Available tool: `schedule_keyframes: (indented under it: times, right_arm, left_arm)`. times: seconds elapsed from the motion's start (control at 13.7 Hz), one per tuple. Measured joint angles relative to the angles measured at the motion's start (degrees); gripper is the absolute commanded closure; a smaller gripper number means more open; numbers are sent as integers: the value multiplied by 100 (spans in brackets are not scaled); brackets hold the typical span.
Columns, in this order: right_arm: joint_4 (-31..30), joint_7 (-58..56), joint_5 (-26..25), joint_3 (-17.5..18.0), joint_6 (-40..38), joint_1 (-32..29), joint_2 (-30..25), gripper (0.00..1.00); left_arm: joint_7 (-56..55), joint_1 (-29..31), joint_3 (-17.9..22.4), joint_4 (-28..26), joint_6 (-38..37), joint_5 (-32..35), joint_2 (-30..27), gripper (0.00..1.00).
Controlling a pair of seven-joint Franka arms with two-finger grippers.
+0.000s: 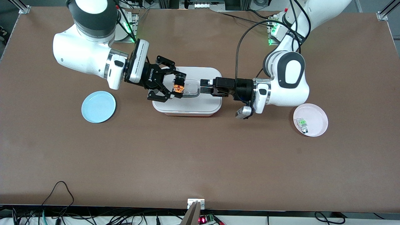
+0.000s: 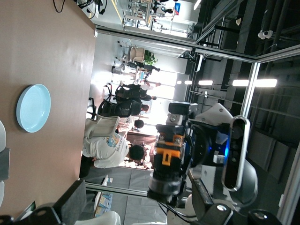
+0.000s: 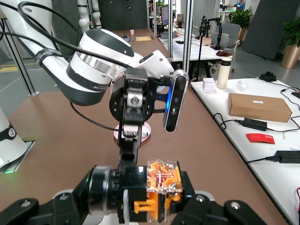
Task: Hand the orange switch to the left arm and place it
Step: 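Grasp the orange switch with the left gripper and open the right gripper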
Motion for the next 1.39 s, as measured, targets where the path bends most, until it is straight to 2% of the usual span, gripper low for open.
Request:
schedule_keyframes:
  times: [0.37,0.44,0.51,0.58,0.73,0.8,1.02,1.1,1.17,1.24,1.32,1.39]
  right_arm:
    - [1,9,6,2,563,386,92,51]
    - [1,10,6,2,650,457,120,51]
    - [1,10,7,2,736,512,149,51]
    - [3,10,7,3,812,553,179,51]
    - [11,10,7,2,899,580,228,51]
    - [33,10,7,2,911,581,245,51]
    - [70,26,37,-4,914,580,268,50]
    - [71,28,37,-4,914,580,268,46]
    - [72,28,39,-4,914,580,268,39]
    - [72,30,43,-4,914,580,268,7]
    - [71,38,76,-4,915,580,269,0]
    - [75,39,182,-4,916,582,269,0]
  left_arm:
    - [101,-73,-16,57,195,-44,0,6]
    - [102,-52,-15,74,195,-98,0,14]
    - [108,-42,-15,84,194,-149,0,38]
    - [135,-39,-16,88,195,-163,0,80]
    - [380,-40,-16,88,194,-165,1,97]
    - [474,-42,-16,87,194,-166,5,100]
    - [560,-33,-14,94,185,-206,10,100]
    - [560,-32,-14,94,183,-207,10,100]
    - [560,-32,-15,94,182,-207,10,100]
    - [560,-31,-14,94,179,-207,11,100]
    - [560,-29,-14,95,176,-209,10,100]
    - [560,-29,-15,94,175,-210,12,100]
